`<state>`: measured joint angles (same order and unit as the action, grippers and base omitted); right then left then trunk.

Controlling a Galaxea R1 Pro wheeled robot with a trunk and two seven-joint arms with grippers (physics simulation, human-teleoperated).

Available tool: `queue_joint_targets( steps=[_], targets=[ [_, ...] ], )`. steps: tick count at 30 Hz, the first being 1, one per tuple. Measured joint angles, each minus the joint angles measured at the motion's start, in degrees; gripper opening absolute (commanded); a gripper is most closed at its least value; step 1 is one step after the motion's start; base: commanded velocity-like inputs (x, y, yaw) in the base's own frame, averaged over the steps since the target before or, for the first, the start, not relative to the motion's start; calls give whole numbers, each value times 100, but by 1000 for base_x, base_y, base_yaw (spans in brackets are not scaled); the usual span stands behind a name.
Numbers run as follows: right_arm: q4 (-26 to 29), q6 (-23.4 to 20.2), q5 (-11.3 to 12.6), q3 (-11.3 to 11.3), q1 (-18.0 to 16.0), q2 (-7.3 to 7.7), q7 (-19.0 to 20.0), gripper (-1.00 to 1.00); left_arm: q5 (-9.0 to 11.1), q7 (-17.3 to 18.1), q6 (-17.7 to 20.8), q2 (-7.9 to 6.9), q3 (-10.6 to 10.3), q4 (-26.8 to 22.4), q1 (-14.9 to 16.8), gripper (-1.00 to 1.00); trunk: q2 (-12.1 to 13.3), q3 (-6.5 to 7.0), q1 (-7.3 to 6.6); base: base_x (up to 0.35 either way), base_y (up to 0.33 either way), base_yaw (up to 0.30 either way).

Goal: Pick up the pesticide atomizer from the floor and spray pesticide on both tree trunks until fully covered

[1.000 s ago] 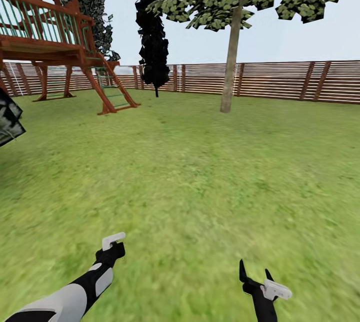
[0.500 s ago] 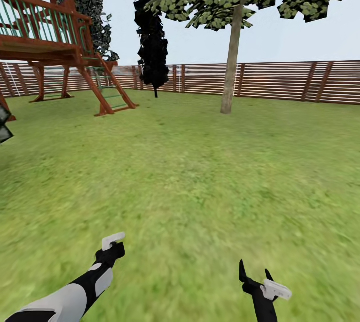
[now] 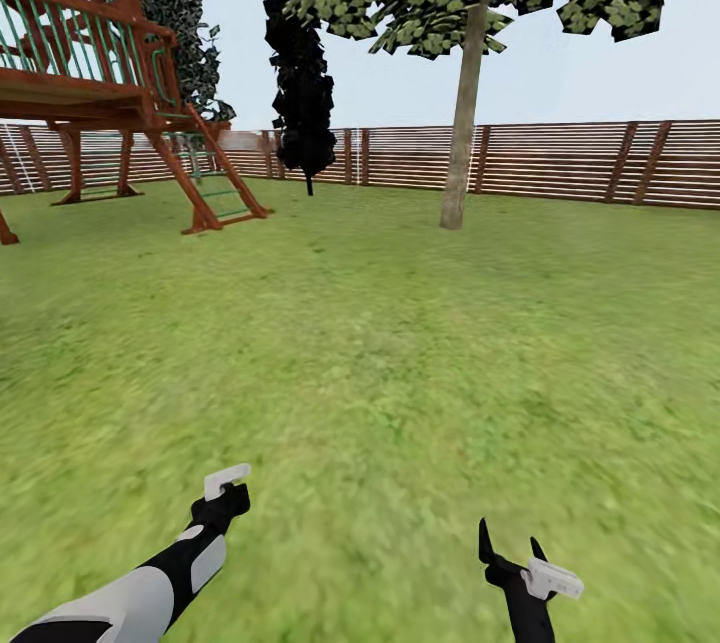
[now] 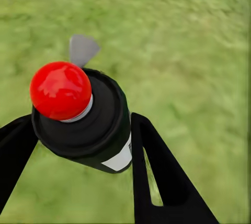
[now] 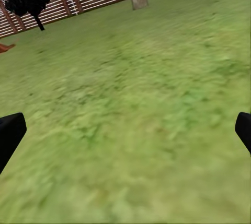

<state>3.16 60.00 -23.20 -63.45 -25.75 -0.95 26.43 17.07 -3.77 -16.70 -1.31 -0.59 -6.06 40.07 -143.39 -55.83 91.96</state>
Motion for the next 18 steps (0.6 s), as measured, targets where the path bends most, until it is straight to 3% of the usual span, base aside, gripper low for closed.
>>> queue_joint_targets(
  steps=[18],
  targets=[
    [0,0,0,0,0,-1,1,100,0,0,0,4,0,0,0,-100,0,0,0,335,-118,0]
  ],
)
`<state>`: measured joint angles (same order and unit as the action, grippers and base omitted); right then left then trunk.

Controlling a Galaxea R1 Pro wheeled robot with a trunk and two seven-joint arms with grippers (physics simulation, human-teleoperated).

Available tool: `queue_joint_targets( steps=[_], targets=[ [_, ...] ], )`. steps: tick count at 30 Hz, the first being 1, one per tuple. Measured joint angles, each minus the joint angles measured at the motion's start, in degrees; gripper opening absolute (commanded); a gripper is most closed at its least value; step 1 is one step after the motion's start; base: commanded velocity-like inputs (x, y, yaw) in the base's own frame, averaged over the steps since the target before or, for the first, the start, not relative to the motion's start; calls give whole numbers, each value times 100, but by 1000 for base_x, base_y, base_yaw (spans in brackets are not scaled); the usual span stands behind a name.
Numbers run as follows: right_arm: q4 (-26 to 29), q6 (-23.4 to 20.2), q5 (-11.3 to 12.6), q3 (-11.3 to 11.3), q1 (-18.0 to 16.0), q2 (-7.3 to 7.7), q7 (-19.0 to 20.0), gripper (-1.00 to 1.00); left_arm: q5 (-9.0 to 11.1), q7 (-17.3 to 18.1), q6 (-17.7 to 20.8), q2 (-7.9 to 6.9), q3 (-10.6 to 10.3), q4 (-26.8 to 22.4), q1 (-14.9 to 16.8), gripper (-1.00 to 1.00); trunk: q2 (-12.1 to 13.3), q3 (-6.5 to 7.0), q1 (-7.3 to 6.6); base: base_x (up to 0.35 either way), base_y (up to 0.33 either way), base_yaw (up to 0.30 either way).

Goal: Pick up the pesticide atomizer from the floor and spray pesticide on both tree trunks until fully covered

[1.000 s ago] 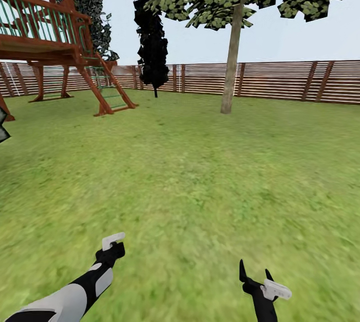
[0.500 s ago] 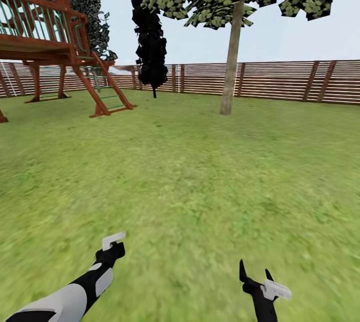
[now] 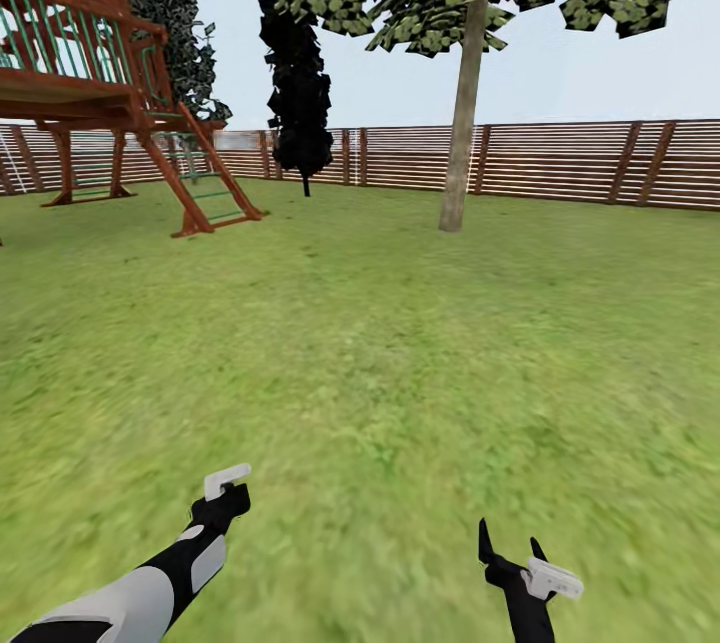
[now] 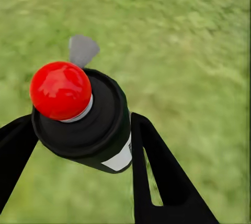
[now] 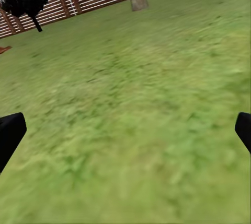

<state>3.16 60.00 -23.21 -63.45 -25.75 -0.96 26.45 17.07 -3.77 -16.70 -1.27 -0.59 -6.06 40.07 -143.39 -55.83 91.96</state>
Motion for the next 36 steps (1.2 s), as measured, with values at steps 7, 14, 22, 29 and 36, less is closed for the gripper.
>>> queue_joint_targets(
  steps=[7,14,22,29,36],
  targets=[
    [0,0,0,0,0,0,0,100,0,0,0,-1,0,0,0,-100,0,0,0,335,-119,0],
    [0,0,1,0,0,1,1,100,0,0,0,1,0,0,0,-100,0,0,0,335,-121,0],
    [0,0,0,2,0,2,-1,100,0,0,0,-1,0,0,0,-100,0,0,0,335,-121,0],
    [0,0,0,2,0,2,1,100,0,0,0,1,0,0,0,-100,0,0,0,335,-121,0],
    [0,0,1,0,0,1,-2,100,0,0,0,1,0,0,0,-100,0,0,0,335,-121,0]
  ],
)
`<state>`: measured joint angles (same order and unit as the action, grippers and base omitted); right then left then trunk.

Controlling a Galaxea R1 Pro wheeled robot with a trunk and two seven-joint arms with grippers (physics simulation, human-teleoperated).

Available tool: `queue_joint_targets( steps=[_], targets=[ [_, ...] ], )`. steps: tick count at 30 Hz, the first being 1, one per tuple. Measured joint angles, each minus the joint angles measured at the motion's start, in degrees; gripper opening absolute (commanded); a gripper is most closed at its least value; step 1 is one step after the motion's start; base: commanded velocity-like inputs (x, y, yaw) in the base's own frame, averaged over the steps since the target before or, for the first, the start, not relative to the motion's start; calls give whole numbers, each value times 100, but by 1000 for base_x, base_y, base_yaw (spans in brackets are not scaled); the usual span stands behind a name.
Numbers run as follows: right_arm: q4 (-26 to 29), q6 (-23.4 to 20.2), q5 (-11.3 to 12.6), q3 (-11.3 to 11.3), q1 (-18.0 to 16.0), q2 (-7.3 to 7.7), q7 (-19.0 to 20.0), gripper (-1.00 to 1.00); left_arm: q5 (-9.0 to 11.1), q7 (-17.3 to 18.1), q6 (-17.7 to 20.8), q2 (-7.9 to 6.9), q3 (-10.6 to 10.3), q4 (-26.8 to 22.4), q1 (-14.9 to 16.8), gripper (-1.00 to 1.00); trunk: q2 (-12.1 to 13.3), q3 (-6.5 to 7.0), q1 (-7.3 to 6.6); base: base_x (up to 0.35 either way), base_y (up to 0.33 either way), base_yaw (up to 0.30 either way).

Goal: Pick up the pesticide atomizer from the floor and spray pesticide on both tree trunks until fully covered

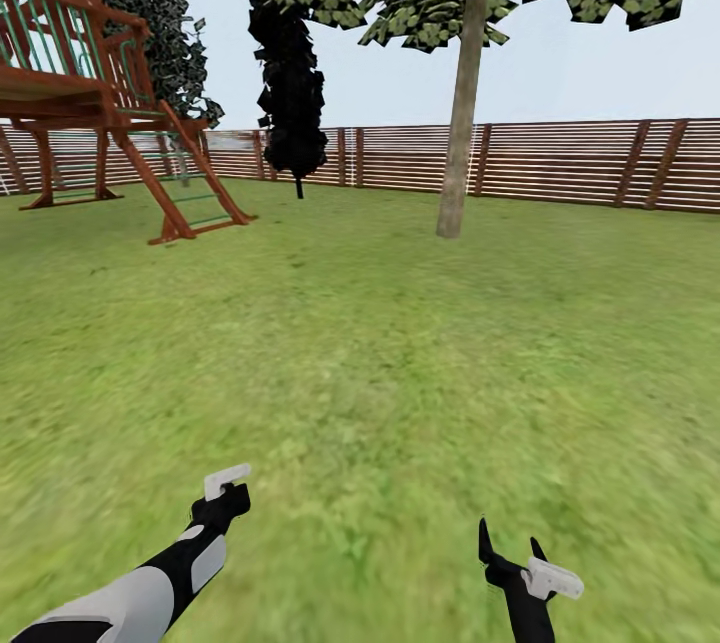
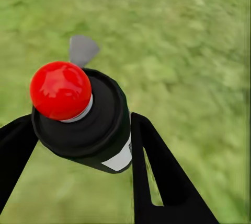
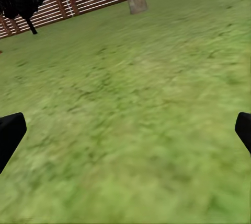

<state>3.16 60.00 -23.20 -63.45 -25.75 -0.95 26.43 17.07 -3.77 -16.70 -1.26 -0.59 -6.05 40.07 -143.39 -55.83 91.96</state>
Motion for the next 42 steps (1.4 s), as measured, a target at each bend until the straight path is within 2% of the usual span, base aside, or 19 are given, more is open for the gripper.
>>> queue_joint_targets(
  steps=[42],
  targets=[
    [0,0,0,-1,0,-2,-1,100,0,0,0,-1,0,0,0,-100,0,0,0,334,-122,0]
  ],
)
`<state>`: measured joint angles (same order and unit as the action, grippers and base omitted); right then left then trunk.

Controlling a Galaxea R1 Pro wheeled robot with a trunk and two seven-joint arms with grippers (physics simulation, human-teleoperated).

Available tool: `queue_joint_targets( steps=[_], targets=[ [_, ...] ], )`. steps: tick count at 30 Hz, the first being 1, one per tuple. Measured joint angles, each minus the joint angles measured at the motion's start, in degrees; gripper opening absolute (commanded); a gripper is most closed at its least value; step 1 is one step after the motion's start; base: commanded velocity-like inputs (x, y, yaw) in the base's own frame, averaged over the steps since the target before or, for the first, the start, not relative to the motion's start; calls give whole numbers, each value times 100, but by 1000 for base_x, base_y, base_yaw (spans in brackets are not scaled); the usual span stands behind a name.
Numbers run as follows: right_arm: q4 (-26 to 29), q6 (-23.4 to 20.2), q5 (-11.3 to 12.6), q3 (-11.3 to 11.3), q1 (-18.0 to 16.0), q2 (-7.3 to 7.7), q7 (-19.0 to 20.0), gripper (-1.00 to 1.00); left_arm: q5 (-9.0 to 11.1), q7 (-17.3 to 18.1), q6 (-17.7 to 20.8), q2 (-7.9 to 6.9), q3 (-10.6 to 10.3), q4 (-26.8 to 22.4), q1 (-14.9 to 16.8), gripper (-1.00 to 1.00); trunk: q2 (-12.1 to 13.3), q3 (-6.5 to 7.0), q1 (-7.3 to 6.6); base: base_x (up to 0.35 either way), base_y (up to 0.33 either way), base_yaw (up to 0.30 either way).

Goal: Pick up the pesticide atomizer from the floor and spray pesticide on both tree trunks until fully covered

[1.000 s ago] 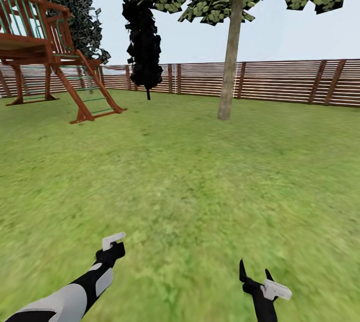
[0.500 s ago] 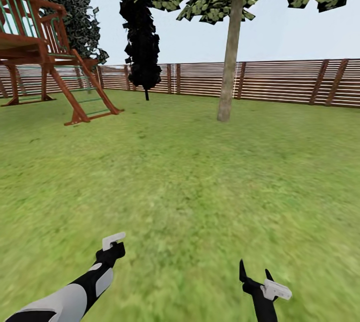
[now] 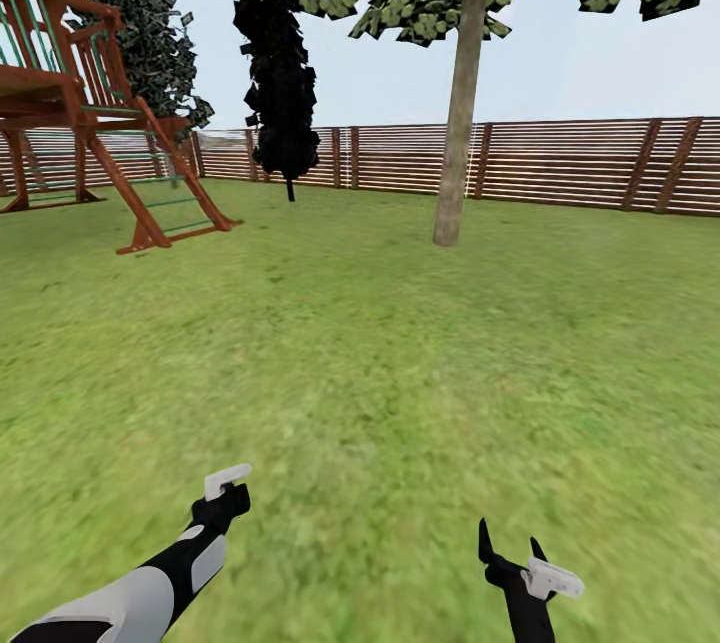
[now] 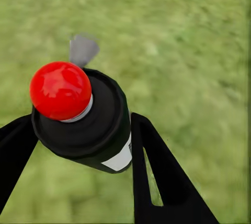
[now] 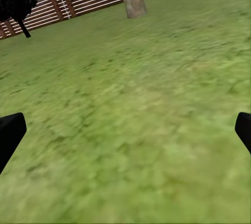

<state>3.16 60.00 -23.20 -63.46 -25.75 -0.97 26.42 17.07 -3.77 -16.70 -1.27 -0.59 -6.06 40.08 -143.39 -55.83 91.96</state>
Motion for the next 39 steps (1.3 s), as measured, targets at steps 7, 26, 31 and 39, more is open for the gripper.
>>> queue_joint_targets(
  steps=[7,26,31,39],
  targets=[
    [0,0,0,2,0,3,2,100,0,0,0,1,0,1,0,-100,0,0,0,333,-126,0],
    [0,0,0,1,0,4,1,100,0,0,0,0,0,0,0,-100,0,0,0,333,-126,0],
    [0,0,0,2,0,3,0,100,0,0,0,-4,0,0,0,-100,0,0,0,333,-126,0],
    [0,0,0,1,0,2,-1,100,0,0,0,-5,0,0,0,-100,0,0,0,333,-126,0]
  ],
)
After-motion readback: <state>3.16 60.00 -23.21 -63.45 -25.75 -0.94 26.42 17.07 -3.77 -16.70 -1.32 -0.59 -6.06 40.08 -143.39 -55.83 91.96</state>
